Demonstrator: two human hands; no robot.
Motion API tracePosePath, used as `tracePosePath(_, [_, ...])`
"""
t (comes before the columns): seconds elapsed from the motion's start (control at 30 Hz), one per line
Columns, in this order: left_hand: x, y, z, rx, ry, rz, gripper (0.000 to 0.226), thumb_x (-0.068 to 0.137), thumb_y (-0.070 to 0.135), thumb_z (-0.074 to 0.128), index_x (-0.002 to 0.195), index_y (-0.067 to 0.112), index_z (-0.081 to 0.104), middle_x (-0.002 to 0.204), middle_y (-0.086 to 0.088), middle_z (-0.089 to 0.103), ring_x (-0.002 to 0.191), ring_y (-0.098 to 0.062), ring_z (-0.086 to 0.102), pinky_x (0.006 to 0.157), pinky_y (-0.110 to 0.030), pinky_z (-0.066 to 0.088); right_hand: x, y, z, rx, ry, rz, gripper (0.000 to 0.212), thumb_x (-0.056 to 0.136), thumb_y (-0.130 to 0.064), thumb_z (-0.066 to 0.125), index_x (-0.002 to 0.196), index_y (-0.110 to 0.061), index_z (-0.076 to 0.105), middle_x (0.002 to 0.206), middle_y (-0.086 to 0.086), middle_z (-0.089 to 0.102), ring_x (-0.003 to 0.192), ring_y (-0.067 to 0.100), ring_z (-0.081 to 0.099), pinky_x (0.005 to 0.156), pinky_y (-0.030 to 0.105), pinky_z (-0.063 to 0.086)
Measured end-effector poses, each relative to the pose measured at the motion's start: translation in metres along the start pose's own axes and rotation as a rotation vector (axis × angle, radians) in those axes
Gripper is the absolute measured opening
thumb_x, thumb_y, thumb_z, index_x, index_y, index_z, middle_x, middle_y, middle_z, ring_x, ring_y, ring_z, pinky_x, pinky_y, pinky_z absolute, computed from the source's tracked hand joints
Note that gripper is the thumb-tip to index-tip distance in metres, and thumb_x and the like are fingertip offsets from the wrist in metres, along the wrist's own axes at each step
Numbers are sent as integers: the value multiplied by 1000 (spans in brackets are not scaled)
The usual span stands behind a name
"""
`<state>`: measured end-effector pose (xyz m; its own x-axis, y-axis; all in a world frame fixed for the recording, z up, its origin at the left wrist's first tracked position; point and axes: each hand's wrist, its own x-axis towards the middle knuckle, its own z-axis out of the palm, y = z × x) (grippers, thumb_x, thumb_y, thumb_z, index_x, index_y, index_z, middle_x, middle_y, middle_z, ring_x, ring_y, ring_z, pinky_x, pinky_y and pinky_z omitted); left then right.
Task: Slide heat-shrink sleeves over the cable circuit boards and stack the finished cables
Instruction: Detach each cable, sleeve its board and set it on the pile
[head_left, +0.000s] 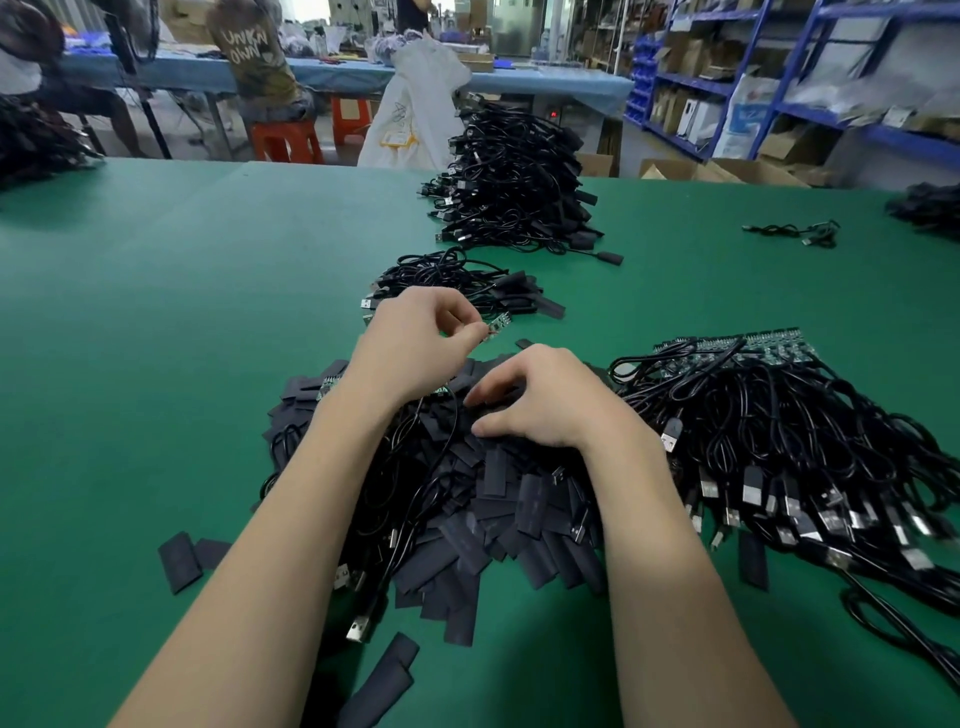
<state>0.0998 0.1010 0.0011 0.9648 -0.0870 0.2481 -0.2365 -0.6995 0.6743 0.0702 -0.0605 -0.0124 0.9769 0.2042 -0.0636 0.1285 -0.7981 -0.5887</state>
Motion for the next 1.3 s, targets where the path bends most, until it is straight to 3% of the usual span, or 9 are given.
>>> tracePosePath(0.1, [-1, -6, 7, -10, 11, 27, 10, 93, 32, 66, 84, 31, 68, 84, 14, 69, 80, -7, 61, 71, -26, 45, 1, 0, 5, -15, 28, -16, 13, 72, -35, 87, 76, -42, 76, 80, -17, 72, 84, 5, 65, 84, 30, 55])
tracePosePath(0.2, [-2, -14, 13, -88, 24, 30, 9, 93, 30, 67, 84, 31, 69, 82, 13, 70, 68, 8, 56, 64, -19, 39, 0, 3, 1, 4, 83, -44, 15, 75, -30, 84, 68, -37, 73, 73, -15, 71, 68, 0, 61, 73, 23, 53])
tracePosePath(0.37, [-2, -20, 17, -217, 9, 24, 4, 90, 34, 71, 87, 32, 71, 72, 17, 68, 54, 8, 52, 59, -18, 38, 0, 12, -8, 80, 173, -13, 12, 79, -23, 76, 75, -28, 65, 70, -11, 66, 55, 0, 54, 53, 8, 40])
tracePosePath(0.53, [-1, -21, 19, -224, -33, 27, 8, 85, 41, 76, 88, 35, 72, 81, 11, 71, 57, 0, 51, 70, -27, 47, -4, 15, -11, 132, 150, -13, 20, 77, -22, 85, 72, -26, 66, 72, -4, 74, 58, 13, 69, 59, 18, 53])
tracePosePath(0.7, [-2, -22, 18, -225, -28, 32, 6, 86, 38, 75, 88, 33, 73, 79, 13, 71, 52, 3, 47, 65, -24, 43, -5, 17, -12, 235, 159, 24, 30, 70, -21, 92, 90, -34, 74, 79, -11, 77, 60, -6, 64, 66, 16, 50])
tracePosePath(0.87, [-3, -21, 17, -227, -31, 47, 5, 87, 36, 76, 88, 33, 73, 81, 12, 71, 53, 7, 49, 66, -24, 42, -6, 17, -12, 266, 190, 90, 27, 65, -20, 95, 78, -36, 77, 73, -18, 75, 69, -8, 69, 57, 2, 46])
tracePosePath(1.07, [-2, -22, 18, -229, -15, 61, 11, 82, 41, 80, 88, 35, 73, 86, 11, 72, 54, -1, 48, 70, -27, 48, -5, 18, -11, 311, 244, 112, 24, 65, -19, 95, 75, -32, 78, 68, -16, 75, 64, -6, 69, 60, 10, 47])
tracePosePath(1.2, [-2, -23, 19, -248, -29, 102, 11, 83, 39, 80, 91, 34, 74, 85, 12, 70, 51, 5, 46, 64, -24, 41, -9, 19, -16, 521, 332, 78, 24, 69, -15, 93, 82, -29, 78, 77, -9, 78, 68, 3, 73, 57, 15, 53])
tracePosePath(1.3, [-3, -23, 18, -305, -69, 128, 8, 85, 36, 79, 92, 35, 76, 86, 11, 70, 52, 2, 44, 65, -24, 40, -12, 18, -21, 819, 377, 55, 25, 71, -8, 90, 91, -19, 80, 87, 0, 80, 81, 13, 76, 73, 25, 60])
